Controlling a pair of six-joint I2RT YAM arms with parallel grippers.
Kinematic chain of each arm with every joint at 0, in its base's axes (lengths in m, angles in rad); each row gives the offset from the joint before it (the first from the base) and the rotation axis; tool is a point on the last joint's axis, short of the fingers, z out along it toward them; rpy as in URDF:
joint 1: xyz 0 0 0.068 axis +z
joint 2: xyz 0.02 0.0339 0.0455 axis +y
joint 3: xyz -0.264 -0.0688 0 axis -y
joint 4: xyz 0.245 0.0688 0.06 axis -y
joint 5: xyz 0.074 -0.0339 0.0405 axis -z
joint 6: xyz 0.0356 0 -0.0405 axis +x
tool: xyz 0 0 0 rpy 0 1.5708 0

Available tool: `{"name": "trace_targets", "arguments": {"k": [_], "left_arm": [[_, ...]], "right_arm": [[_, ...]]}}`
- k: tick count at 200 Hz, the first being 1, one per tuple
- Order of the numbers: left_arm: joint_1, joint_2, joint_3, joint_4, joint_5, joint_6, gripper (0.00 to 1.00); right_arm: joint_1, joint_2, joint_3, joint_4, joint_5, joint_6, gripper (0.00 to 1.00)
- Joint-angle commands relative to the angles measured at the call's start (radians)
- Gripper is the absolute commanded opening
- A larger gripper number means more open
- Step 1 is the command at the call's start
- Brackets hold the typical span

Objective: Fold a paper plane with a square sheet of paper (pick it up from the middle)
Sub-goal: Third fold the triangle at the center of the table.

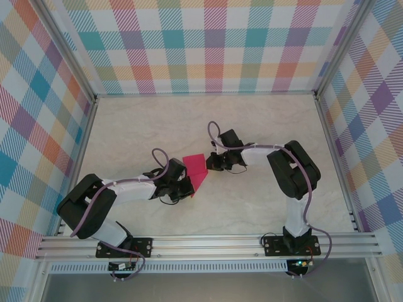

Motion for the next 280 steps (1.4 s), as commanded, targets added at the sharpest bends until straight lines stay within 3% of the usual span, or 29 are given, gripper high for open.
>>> {"name": "trace_targets", "arguments": {"k": [1, 46, 138, 218, 280], "left_arm": [[-0.010, 0.015, -0.025, -0.143, -0.047, 0.013, 0.00], [-0.010, 0.022, -0.013, -0.140, -0.046, 0.016, 0.00], [-0.012, 0.031, -0.005, -0.143, -0.050, 0.013, 0.00], [-0.012, 0.031, -0.009, -0.150, -0.050, 0.013, 0.00], [-0.012, 0.033, -0.020, -0.165, -0.045, 0.022, 0.00]], "right_arm": [[0.002, -0.067, 0.013, 0.019, -0.056, -0.033, 0.05], [0.061, -0.220, -0.105, 0.038, -0.067, 0.062, 0.07], [0.192, -0.107, -0.120, 0.065, -0.084, 0.155, 0.03], [0.192, -0.034, -0.099, -0.004, 0.002, 0.136, 0.00], [0.125, -0.021, -0.052, -0.043, 0.051, 0.115, 0.00]]}}
